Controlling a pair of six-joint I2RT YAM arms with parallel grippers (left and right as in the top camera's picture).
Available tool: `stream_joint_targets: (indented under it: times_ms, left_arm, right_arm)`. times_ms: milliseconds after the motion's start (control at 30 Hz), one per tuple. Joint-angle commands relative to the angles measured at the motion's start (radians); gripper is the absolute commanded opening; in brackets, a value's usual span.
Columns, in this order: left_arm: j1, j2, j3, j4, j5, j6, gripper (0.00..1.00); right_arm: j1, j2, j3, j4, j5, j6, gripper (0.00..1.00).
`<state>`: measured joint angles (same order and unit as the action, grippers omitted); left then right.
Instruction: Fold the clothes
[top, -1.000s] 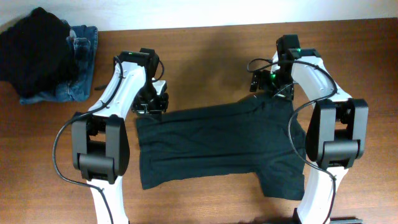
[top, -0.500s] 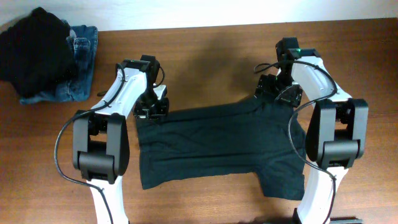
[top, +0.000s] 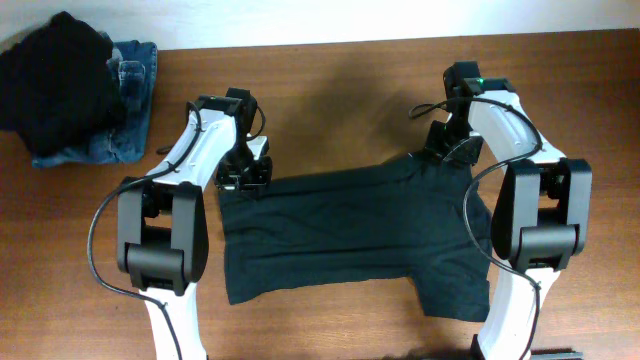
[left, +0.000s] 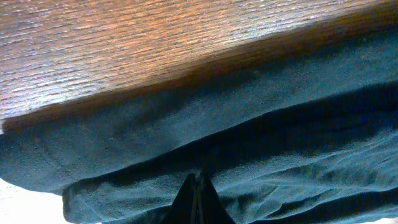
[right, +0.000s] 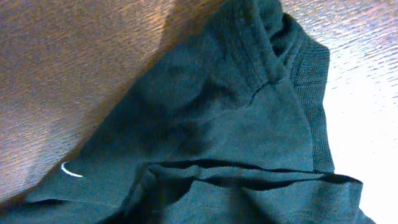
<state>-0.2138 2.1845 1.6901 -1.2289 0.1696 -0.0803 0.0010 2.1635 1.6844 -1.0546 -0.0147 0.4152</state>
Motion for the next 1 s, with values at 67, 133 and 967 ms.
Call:
stream_joint_targets:
  times_ms: [67,133,967]
  left_arm:
    - [0.004,0.011,-0.008,0.003,0.011,-0.014,0.01]
    - [0.004,0.011,-0.008,0.003,0.011,-0.018,0.01]
    - [0.004,0.152,-0.008,0.072,0.036,-0.02,0.01]
  right_arm:
    - [0.005,-0.014,-0.008,0.003,0.068,0.01,0.04]
    - [0.005,-0.014,-0.016,0.003,0.08,0.013,0.04]
    - [-0.075,0.037,-0.076,0.09,0.08,0.009,0.04]
